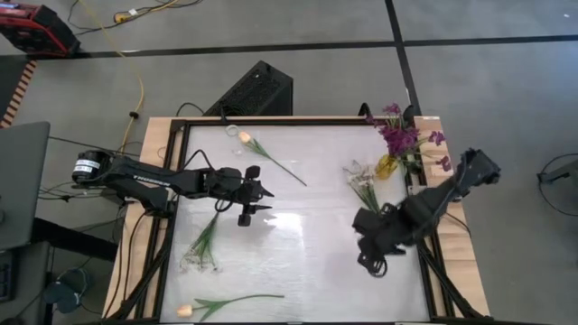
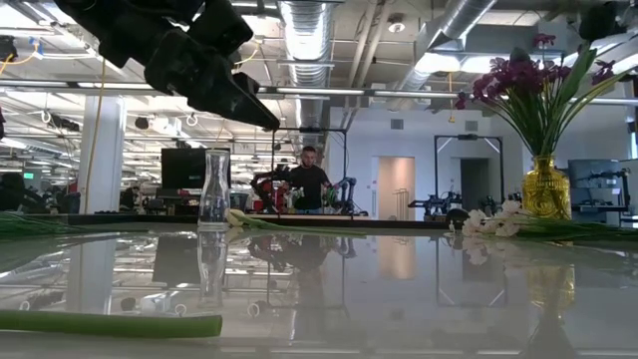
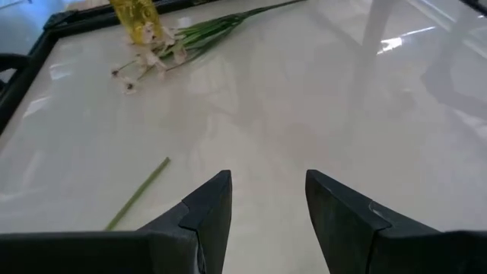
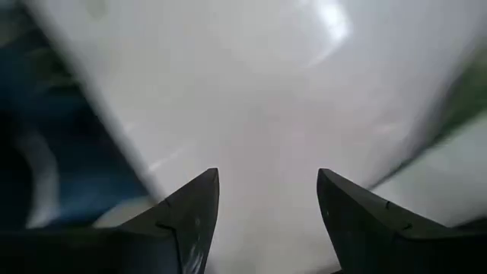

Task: Sort flowers into vase by color
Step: Put the right white flower into the transparent vase

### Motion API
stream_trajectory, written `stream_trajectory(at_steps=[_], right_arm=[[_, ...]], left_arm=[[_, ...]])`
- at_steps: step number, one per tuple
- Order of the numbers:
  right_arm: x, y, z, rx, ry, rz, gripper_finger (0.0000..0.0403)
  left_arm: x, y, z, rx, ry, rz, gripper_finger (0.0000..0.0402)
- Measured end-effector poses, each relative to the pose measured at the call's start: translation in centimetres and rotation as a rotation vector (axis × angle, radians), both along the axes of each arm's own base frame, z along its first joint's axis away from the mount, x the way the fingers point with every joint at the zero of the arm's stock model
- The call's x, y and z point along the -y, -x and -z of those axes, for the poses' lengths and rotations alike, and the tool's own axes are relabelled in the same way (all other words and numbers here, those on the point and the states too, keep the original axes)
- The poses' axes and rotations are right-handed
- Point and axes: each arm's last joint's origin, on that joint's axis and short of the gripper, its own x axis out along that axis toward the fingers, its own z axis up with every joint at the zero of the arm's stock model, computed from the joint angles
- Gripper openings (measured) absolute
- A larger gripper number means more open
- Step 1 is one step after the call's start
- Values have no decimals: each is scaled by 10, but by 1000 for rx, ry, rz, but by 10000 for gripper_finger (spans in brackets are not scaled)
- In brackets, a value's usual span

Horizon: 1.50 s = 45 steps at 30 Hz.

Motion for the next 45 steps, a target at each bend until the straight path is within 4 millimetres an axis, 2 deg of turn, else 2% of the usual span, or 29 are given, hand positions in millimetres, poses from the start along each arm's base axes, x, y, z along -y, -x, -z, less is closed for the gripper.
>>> stream_trajectory(at_steps=[2, 5, 11, 20, 26, 31, 41, 45], right_arm=[[-6, 5, 9, 2, 113, 44, 249], [-10, 13, 27, -28, 169, 97, 249], [4, 38, 63, -62, 185, 206, 249], [17, 55, 127, -160, 251, 323, 249], [22, 61, 158, -196, 285, 390, 249], [31, 70, 176, -238, 304, 464, 249], [35, 76, 206, -188, 235, 508, 249], [36, 77, 210, -184, 213, 537, 221]], left_arm=[[0, -1, 1, 4, -3, 4, 158], [0, -2, 3, -5, 1, 1, 158], [0, -6, 11, -36, 28, -13, 158], [0, -18, 30, -56, 50, -26, 158], [0, -23, 27, -22, 42, -22, 158], [-1, -27, 20, 3, 33, -16, 158], [0, -29, 17, 9, 45, -5, 158], [0, -29, 17, 9, 60, -2, 158]])
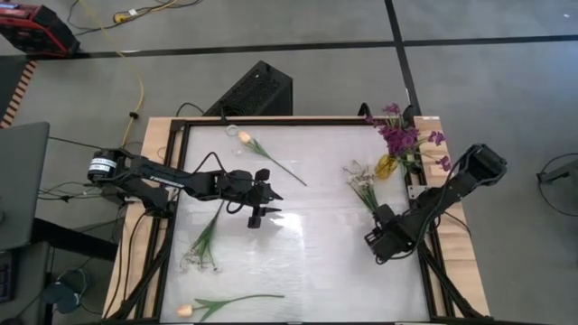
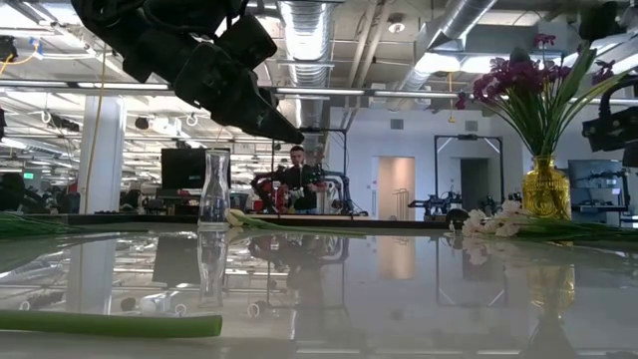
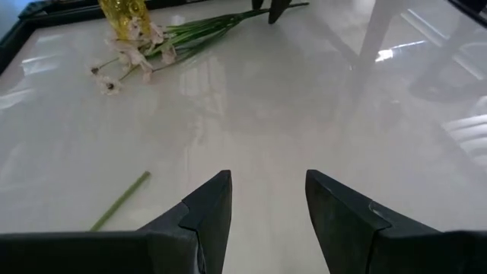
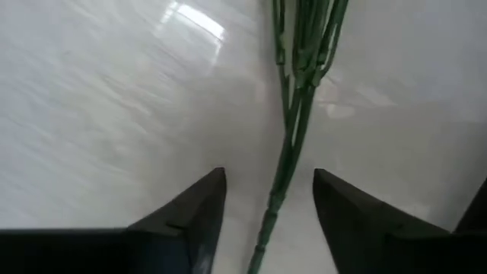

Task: Sort flowers into vase by color
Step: Put the right white flower into the transparent vase

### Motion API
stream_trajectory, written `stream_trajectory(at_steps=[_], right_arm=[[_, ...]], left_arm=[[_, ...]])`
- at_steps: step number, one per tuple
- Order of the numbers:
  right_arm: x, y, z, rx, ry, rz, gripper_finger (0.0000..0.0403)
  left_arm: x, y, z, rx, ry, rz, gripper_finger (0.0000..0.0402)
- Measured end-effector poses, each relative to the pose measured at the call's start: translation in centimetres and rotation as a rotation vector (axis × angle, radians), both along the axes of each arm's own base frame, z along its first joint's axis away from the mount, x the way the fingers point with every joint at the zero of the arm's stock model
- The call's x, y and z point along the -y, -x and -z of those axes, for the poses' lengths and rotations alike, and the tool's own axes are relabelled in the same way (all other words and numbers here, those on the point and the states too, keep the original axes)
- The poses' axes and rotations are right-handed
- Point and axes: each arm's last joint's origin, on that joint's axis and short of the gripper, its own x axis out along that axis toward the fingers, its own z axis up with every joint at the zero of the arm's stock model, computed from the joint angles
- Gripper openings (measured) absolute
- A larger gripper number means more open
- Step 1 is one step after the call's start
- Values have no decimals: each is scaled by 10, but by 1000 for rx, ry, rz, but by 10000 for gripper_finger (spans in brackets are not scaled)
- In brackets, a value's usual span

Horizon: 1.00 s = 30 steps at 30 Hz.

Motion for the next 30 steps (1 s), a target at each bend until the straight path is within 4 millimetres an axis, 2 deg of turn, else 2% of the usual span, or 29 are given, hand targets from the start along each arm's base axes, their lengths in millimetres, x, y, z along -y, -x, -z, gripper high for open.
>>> stream_trajectory(at_steps=[3, 8, 9, 13, 20, 25, 30], right_arm=[[-1, -1, -1, 8, -7, 24, 165], [-1, -2, -5, 22, 39, 83, 41], [-2, -3, -7, 41, 49, 78, 30], [-8, -15, -19, 159, 80, 69, 31], [-16, -41, -52, 505, 300, 12, 31], [-25, -66, -72, 766, 509, -149, 31], [-25, -94, -86, 834, 604, -294, 34]], left_arm=[[0, 0, 0, -1, 16, -7, 158], [-1, 0, 1, -7, 0, -54, 158], [-2, 1, 1, -16, -9, -71, 158], [-3, 3, 6, -69, -5, -105, 158], [6, 2, 2, -7, 118, 147, 137], [9, 9, -3, 250, 203, 262, 124], [9, 13, -16, 452, 272, 221, 126]])
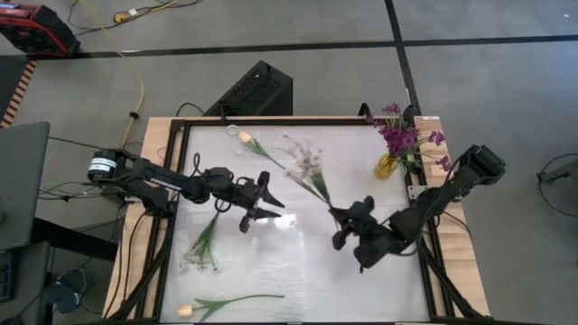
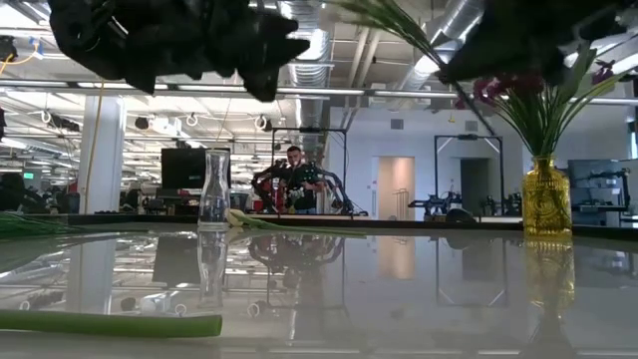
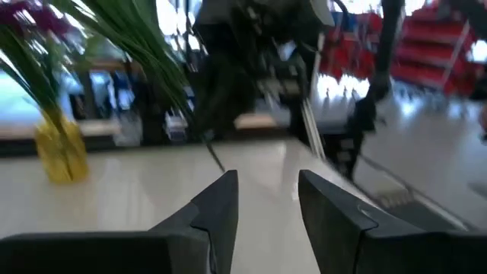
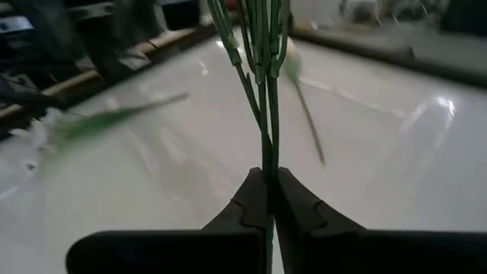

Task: Sort flowers into vase by color
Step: Put the right white flower into the transparent vase

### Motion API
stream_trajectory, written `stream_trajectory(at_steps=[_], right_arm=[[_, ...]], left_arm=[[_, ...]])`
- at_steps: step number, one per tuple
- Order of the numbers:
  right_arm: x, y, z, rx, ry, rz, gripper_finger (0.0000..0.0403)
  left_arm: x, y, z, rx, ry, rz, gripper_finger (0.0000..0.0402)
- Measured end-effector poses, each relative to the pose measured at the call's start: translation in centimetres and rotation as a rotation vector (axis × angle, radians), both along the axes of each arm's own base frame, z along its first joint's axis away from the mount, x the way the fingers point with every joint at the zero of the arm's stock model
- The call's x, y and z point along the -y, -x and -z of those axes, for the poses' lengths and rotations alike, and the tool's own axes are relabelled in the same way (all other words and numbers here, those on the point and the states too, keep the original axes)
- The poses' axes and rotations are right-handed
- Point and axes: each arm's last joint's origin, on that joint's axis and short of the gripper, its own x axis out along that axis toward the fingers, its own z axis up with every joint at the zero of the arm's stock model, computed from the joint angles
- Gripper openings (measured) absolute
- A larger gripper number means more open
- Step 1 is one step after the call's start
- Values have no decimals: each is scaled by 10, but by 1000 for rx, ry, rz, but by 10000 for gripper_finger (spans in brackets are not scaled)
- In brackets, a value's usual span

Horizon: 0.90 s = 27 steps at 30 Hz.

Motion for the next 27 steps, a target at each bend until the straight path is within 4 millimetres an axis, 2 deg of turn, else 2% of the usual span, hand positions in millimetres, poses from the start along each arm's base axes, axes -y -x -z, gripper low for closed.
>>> stream_trajectory(at_steps=[4, 13, 20, 27], right_arm=[[1, -15, -12, 34, 85, -57, 34], [6, -32, -30, 68, 184, -159, 34], [19, -47, -46, 132, 258, -270, 34], [41, -60, -56, 167, 355, -386, 34]], left_arm=[[9, -2, -6, 43, -17, -29, 154], [12, -14, -29, 108, -6, -135, 261], [13, -27, -46, 86, -30, -140, 269], [8, -32, -60, 120, -21, -145, 270]])
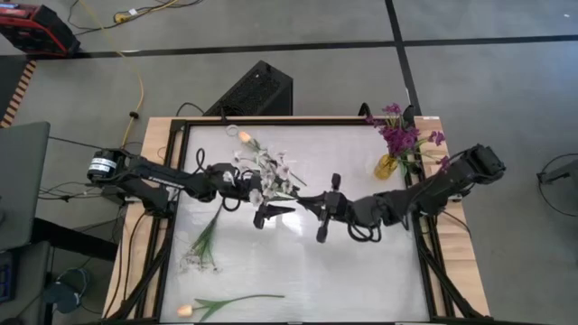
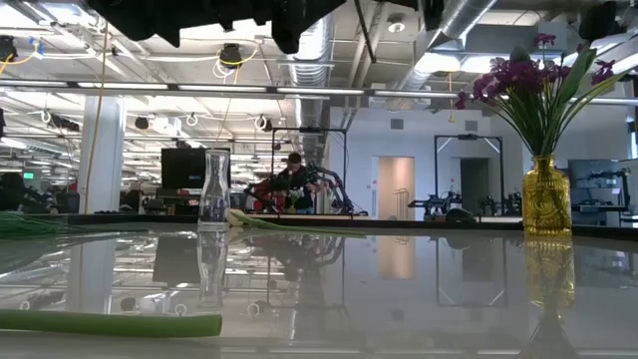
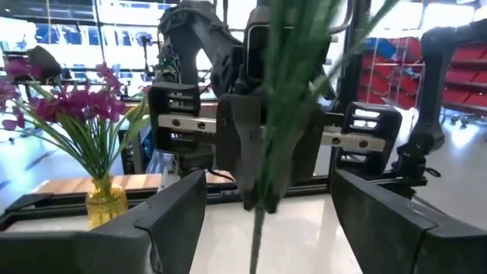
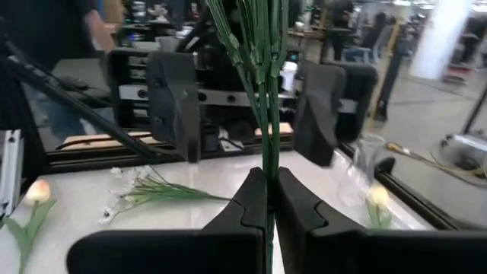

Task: Sort flowers into vase by color
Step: Put the right white flower into the transparent vase

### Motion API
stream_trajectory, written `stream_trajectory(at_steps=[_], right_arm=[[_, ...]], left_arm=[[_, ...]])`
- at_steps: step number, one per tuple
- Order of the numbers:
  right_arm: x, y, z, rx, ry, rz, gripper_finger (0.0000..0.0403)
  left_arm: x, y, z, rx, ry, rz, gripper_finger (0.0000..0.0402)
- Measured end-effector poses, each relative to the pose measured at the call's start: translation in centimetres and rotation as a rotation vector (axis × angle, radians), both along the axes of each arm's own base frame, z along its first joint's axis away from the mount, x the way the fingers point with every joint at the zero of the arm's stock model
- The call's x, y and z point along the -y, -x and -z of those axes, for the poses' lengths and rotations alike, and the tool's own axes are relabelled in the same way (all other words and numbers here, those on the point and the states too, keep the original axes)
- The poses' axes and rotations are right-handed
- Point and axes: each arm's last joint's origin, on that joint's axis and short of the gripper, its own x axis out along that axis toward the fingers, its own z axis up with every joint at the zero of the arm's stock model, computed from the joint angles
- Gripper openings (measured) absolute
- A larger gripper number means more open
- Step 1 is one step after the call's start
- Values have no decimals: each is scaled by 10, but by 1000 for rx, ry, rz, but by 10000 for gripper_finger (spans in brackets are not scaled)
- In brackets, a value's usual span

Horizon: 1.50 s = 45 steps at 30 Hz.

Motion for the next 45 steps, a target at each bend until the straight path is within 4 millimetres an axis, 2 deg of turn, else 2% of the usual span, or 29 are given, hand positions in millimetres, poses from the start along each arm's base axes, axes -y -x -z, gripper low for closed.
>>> stream_trajectory(at_steps=[7, 12, 14, 16, 21, 22, 28, 34, 38, 41, 45], right_arm=[[22, -8, -1, -4, 21, -65, 34], [26, -10, -3, 9, 69, -73, 34], [26, -10, -4, 6, 86, -74, 34], [26, -10, -4, 1, 100, -75, 34], [26, -10, -4, -10, 140, -78, 40], [26, -10, -4, -9, 145, -78, 45], [28, -10, -5, -4, 149, -70, 105], [34, -11, -5, 0, 155, -50, 206], [38, -12, -3, -27, 160, -40, 261], [38, -12, 1, -67, 155, -43, 281], [38, -11, 6, -109, 131, -44, 285]], left_arm=[[-1, -2, -10, 52, -20, 17, 270], [-2, -3, -13, 67, -33, -14, 254], [-3, -3, -14, 68, -37, -47, 229], [-4, -3, -14, 70, -44, -87, 188], [-5, -3, -14, 74, -86, -133, 38], [-5, -3, -14, 76, -93, -132, 20], [-7, 0, -16, 59, -129, -152, 5], [-19, 20, -34, 12, -145, -193, 2], [-37, 44, -50, -40, -182, -309, 2], [-54, 68, -61, -80, -187, -438, 1], [-79, 101, -61, -104, -180, -601, 1]])
